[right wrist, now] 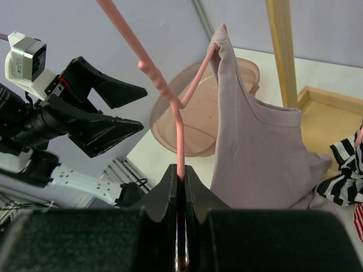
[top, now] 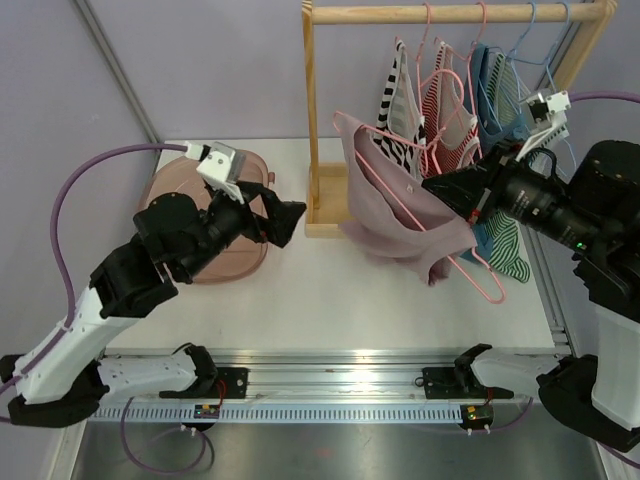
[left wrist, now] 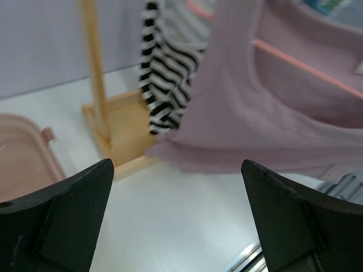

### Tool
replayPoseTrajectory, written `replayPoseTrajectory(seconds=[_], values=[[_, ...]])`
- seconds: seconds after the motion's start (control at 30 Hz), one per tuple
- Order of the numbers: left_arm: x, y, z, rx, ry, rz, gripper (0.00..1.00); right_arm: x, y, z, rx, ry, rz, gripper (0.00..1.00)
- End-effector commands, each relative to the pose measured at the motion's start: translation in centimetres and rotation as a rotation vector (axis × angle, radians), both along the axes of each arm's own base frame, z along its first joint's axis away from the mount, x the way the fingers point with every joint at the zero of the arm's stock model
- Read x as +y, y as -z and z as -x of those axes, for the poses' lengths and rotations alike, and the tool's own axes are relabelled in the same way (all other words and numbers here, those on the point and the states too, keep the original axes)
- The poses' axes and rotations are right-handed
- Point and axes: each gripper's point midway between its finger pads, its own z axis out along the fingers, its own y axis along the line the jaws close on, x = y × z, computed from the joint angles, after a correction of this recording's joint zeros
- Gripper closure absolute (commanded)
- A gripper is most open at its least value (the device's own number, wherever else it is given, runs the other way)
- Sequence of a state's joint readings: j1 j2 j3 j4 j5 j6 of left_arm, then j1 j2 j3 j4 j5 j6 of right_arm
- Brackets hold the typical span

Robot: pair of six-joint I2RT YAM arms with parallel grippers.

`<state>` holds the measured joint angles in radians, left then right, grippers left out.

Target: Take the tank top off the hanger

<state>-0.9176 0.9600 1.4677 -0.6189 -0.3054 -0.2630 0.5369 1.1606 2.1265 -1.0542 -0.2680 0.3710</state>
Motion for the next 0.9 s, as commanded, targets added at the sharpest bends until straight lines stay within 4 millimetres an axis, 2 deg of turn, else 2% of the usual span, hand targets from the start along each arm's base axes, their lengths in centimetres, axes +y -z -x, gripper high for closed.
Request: replayPoseTrajectory(seconds=[0.0, 0.03, 0.07, 0.13, 0.23, 0.37, 0.5, 0.67, 0.87], values=[[-1.0, -7.4, 1.1, -0.242, -0.01, 0.037, 0.01, -0.1, -3.2, 4.0, -0.077, -0.113, -0.071, 1.0], [-2.4, -8.1, 1.2, -0.271, 0.005, 0.036, 0.01, -0.2, -3.4, 4.5, -0.079, -0.125, -0.074, 1.0], [-3.3, -9.4, 2.4, -0.301, 0.037, 0.046, 0.01, -0.2, -3.6, 4.9, -0.086, -0.142, -0.08, 1.0], [-5.0, -10.6, 3.3, -0.356, 0.069, 0.019, 0.01, -0.2, -4.0, 6.0, -0.097, -0.178, -0.092, 1.0], [-6.4, -11.0, 2.4, -0.37, 0.01, -0.04, 0.01, -0.8, -4.3, 6.6, -0.111, -0.161, -0.104, 1.0], [-7.5, -9.8, 1.1, -0.371, -0.055, -0.096, 0.04, -1.1, -3.9, 6.9, -0.106, -0.154, -0.112, 1.0], [-8.5, -9.0, 1.1, -0.367, -0.034, -0.081, 0.06, -1.4, -3.9, 7.7, -0.122, -0.163, -0.126, 1.0], [-10.2, -8.1, 1.1, -0.359, -0.011, -0.079, 0.07, -1.5, -3.9, 7.8, -0.137, -0.158, -0.143, 1.0], [-10.8, -7.0, -0.3, -0.344, -0.055, -0.106, 0.22, -1.5, -3.7, 7.9, -0.148, -0.159, -0.16, 1.0]])
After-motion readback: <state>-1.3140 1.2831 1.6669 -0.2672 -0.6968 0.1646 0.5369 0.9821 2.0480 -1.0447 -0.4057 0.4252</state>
